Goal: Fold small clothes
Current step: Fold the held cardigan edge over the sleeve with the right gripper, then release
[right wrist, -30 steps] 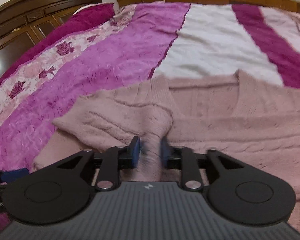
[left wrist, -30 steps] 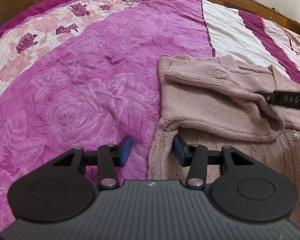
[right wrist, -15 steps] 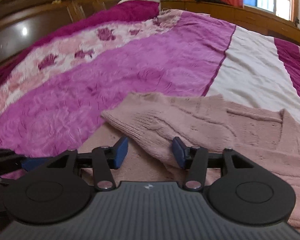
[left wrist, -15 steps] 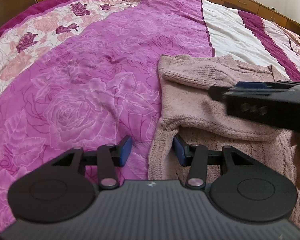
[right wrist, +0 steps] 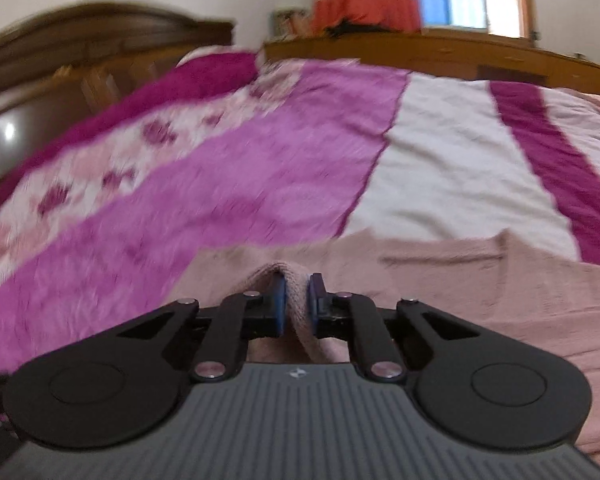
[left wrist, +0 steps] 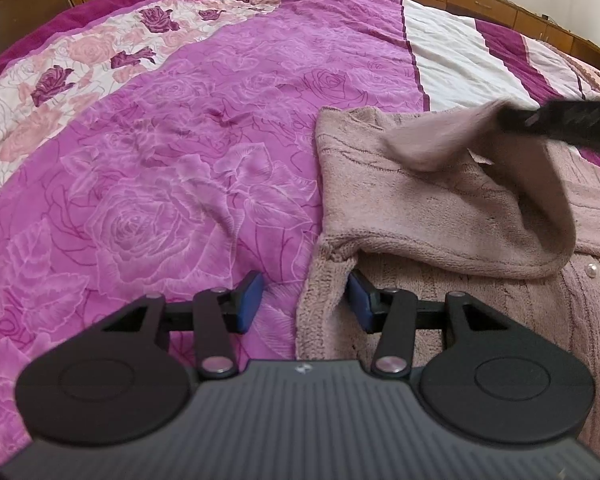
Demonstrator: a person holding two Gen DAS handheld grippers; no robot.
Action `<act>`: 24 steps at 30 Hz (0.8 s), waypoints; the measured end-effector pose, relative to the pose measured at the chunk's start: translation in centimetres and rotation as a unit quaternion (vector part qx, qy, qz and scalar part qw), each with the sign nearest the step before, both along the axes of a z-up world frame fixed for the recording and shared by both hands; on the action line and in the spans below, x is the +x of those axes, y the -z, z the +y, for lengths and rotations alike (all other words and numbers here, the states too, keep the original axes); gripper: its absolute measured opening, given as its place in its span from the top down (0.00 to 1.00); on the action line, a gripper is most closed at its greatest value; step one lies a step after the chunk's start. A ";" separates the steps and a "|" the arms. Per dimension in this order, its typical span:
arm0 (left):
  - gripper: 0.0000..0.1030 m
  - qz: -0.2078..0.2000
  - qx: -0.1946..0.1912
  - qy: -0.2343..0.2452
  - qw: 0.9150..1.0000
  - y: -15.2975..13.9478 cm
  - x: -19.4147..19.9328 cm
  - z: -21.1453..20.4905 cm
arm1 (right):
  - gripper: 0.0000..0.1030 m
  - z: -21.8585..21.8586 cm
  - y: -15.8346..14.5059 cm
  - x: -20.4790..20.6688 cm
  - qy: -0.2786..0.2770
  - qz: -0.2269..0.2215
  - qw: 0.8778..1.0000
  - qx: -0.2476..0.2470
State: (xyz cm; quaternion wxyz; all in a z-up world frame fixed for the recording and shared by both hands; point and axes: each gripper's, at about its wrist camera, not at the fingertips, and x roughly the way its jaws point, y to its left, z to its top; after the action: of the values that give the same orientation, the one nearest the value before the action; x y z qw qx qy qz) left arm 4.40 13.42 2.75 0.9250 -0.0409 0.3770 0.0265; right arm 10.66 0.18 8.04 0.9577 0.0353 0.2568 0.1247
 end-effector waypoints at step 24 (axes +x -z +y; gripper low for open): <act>0.52 0.000 0.012 0.001 1.000 0.1 0.1 -0.3 | 0.62 -17.7 4.2 -7.1 0.228 0.080 0.965 0.105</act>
State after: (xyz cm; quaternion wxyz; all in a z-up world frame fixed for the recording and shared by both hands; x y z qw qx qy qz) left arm 4.47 13.16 2.64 0.9256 -0.0292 0.3762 0.0302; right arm 3.54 -17.57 3.85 0.9280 0.2035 0.3033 -0.0740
